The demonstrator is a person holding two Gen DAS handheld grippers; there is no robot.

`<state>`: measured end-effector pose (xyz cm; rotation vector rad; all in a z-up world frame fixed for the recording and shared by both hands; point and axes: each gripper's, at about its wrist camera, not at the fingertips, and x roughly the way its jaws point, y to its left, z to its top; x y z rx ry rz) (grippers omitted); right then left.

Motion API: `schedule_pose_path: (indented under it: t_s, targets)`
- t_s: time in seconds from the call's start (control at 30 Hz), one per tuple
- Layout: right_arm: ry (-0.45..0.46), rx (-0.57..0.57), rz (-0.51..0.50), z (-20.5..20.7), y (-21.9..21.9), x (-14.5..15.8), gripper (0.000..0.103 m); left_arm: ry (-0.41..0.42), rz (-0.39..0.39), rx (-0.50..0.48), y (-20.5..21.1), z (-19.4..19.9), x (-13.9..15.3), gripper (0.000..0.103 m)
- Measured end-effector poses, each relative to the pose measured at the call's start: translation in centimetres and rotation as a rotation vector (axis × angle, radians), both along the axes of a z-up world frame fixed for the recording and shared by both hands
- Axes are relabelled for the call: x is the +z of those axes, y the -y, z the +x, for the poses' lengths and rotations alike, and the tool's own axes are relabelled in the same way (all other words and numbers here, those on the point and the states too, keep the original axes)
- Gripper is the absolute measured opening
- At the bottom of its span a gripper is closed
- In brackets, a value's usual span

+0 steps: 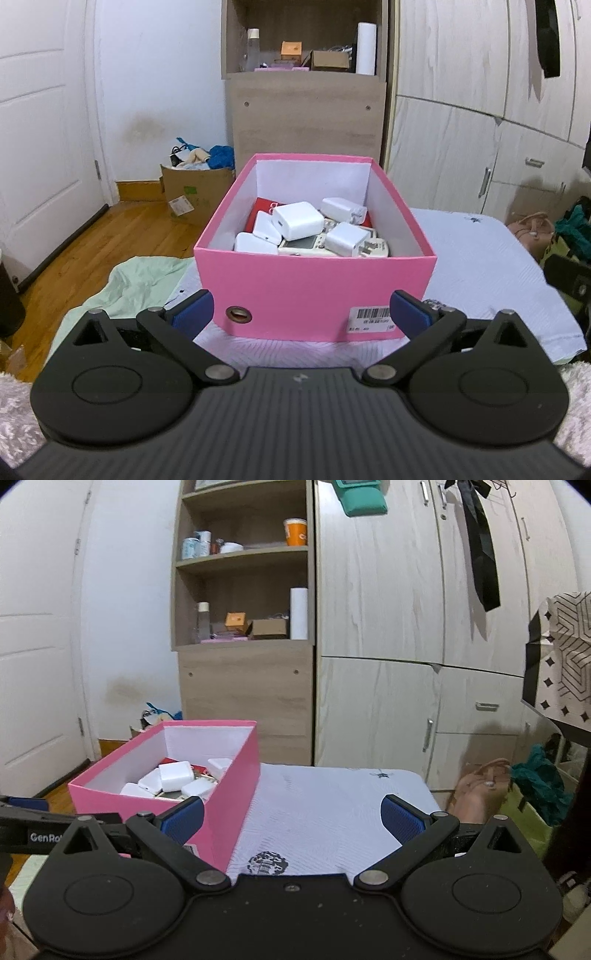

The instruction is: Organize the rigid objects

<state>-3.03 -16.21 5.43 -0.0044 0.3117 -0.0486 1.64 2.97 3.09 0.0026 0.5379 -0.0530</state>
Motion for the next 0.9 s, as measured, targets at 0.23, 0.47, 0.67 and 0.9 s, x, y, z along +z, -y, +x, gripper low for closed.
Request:
schedule_pose_path:
  t_s: [0.23, 0.47, 0.67, 0.9]
  targets:
    - [-0.053, -0.026, 0.011, 0.1, -0.7, 0.8, 0.103, -0.052, 0.047, 0.006, 0.4, 0.2, 0.7, 0.103]
    - [-0.078, -0.040, 0.008, 0.0, -1.1, 0.7, 0.103, -0.052, 0.044, 0.007, 0.2, -0.2, 1.1, 0.103]
    - [-0.078, -0.033, -0.001, -0.2, -1.3, 0.8, 0.103, -0.070, 0.058, 0.004, 0.3, 0.0, 1.0, 0.103]
    - [-0.080, -0.030, 0.006, -0.1, -1.6, 0.7, 0.103, -0.083, 0.082, 0.001, 0.3, -0.1, 0.9, 0.103]
